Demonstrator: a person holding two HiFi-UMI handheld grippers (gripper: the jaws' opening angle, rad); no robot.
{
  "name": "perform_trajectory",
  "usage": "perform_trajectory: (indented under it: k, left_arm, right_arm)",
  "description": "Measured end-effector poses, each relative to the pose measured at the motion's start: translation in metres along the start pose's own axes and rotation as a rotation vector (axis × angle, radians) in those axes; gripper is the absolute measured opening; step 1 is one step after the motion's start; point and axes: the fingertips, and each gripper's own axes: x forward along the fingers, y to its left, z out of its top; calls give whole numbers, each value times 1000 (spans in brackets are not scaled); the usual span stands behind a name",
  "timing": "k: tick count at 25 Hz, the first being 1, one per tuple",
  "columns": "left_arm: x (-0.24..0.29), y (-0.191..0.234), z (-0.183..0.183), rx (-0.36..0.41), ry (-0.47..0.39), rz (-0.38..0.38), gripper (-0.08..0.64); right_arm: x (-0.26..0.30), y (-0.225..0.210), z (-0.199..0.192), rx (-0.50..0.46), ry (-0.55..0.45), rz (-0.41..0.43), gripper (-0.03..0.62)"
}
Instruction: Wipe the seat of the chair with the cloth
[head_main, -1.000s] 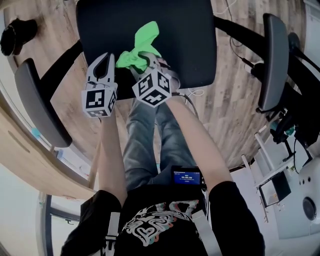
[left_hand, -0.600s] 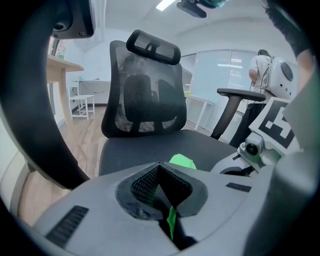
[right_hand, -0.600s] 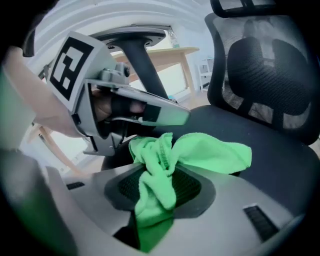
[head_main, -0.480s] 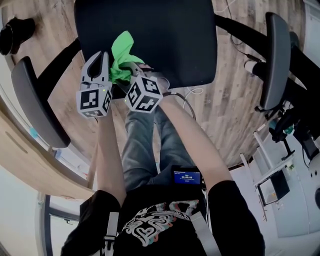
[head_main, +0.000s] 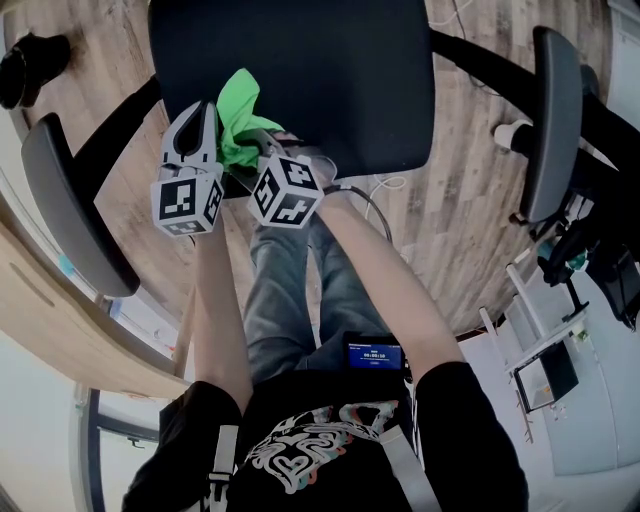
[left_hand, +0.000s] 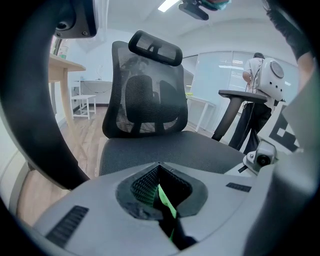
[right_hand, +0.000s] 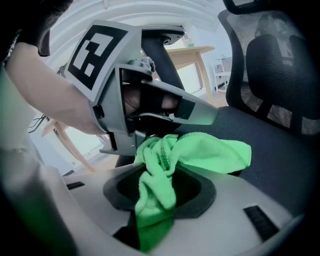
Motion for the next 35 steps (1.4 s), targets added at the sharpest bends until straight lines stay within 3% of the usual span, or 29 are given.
perform_trajectory:
  k: [13, 16, 23, 35]
  left_arm:
    - [4, -4, 2, -6, -2, -14, 2]
    - [5, -4, 1, -4, 2, -15, 2]
    - [7, -3, 7, -3, -2, -25, 2]
    - [15, -14, 6, 16, 13, -65, 2]
  right_arm:
    - [-6, -12, -8, 3, 21, -57, 147]
    - [-14, -25, -15, 0, 34, -113, 147]
    - [-60, -77, -56, 112, 69, -285, 147]
    - [-141, -119, -116, 149, 110, -453, 147]
